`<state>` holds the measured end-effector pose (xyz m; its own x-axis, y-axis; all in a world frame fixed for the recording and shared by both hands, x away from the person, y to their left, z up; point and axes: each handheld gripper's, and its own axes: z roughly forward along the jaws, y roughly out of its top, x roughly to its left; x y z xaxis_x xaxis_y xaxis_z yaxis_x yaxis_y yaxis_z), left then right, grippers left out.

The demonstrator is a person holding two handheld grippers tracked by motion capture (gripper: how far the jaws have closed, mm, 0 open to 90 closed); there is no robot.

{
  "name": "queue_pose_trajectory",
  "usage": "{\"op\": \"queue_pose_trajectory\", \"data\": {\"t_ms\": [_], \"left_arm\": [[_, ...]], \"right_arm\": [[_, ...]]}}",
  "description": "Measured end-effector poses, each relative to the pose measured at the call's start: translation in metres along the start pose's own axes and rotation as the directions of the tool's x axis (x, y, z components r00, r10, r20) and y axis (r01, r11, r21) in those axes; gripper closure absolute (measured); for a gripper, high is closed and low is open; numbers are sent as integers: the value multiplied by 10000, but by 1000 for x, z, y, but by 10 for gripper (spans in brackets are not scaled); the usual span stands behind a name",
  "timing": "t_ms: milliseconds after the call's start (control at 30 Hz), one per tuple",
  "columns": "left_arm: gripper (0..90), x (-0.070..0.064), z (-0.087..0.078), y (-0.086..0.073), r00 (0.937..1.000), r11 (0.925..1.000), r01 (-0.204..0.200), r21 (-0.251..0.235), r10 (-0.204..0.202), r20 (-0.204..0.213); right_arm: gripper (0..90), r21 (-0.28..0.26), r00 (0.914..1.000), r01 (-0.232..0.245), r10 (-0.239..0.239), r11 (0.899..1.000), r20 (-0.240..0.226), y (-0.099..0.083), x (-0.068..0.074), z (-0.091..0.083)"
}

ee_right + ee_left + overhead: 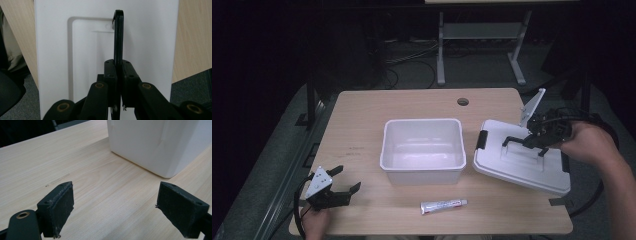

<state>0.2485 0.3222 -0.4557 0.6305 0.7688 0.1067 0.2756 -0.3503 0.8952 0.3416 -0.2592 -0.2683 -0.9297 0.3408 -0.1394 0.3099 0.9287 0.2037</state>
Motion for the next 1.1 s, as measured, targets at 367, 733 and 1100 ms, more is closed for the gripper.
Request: {"op": "queue_pose_trajectory", "data": {"t_ms": [367,733,1100], "left_arm": [[135,0,0,0,10000,10000,20,-11,-20,10],[135,0,0,0,10000,10000,-29,31,29,4],[135,0,-1,0,10000,10000,-45,21,45,-16]], "right_arm": [[840,8,9991,-238,238,9997,-343,-15,1,24],[839,22,9968,-497,497,9988,-626,-27,3,48],[839,165,9942,-589,602,9981,-891,-29,3,77]]}}
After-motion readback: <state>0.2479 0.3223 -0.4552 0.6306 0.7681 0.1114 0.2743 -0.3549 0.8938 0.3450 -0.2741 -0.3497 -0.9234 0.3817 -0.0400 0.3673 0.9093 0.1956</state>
